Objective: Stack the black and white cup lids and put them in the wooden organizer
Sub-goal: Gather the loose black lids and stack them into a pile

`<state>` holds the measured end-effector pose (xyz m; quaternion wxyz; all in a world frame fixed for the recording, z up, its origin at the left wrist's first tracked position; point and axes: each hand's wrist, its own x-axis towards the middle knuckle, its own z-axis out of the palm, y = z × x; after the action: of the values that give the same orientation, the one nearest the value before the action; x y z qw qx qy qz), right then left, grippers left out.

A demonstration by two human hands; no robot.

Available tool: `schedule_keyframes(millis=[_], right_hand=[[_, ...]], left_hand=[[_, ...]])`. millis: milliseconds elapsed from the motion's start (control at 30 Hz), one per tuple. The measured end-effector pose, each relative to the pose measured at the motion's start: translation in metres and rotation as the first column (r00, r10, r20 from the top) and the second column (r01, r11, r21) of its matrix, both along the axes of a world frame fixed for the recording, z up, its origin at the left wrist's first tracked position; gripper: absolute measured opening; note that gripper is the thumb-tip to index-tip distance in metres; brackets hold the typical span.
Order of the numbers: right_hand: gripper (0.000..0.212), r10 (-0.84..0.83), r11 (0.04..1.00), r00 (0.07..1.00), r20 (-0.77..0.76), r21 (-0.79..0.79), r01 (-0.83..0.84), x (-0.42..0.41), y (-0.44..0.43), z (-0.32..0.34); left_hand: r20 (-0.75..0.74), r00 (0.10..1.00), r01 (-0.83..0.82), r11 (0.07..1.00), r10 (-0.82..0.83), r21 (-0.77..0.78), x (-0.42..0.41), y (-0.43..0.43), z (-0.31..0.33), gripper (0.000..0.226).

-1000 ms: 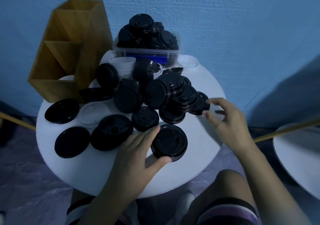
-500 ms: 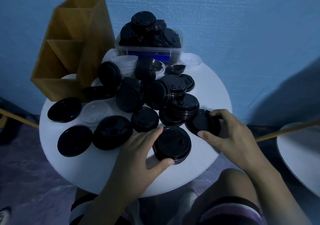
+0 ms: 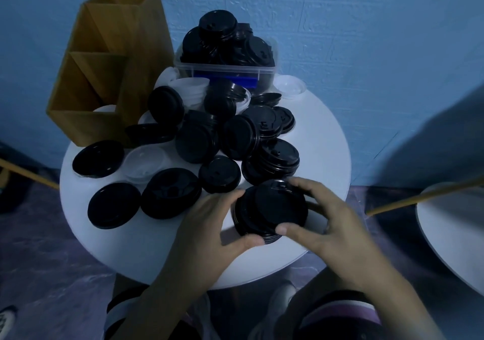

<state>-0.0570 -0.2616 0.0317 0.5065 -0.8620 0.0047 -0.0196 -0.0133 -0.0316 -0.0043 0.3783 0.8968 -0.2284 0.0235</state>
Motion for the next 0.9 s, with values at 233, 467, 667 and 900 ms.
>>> schedule_keyframes(millis=[233,467,667,900], right_hand=[[0.097,0.045,0.968,0.997,0.065,-0.25,-0.028,0.002,0.024,-0.021],[0.096,0.044,0.964,0.998,0.047,-0.264,-0.03,0.006,0.022,-0.022],[0.094,0.096,0.98,0.995,-0.006,-0.172,-0.096,0.007,0.011,-0.021],[0.09,0.098,0.98,0.995,-0.03,-0.172,-0.101,0.011,0.007,-0.019]], left_hand=[[0.023,0.998,0.06,0.998,-0.06,0.009,0.002,0.003,-0.005,0.093],[0.071,0.995,0.06,0.997,-0.064,0.056,0.004,0.002,-0.006,0.085],[0.084,0.994,0.069,0.997,-0.073,0.046,0.004,0.003,-0.006,0.087],[0.046,0.998,0.045,0.999,-0.045,0.002,0.005,0.002,-0.005,0.07]])
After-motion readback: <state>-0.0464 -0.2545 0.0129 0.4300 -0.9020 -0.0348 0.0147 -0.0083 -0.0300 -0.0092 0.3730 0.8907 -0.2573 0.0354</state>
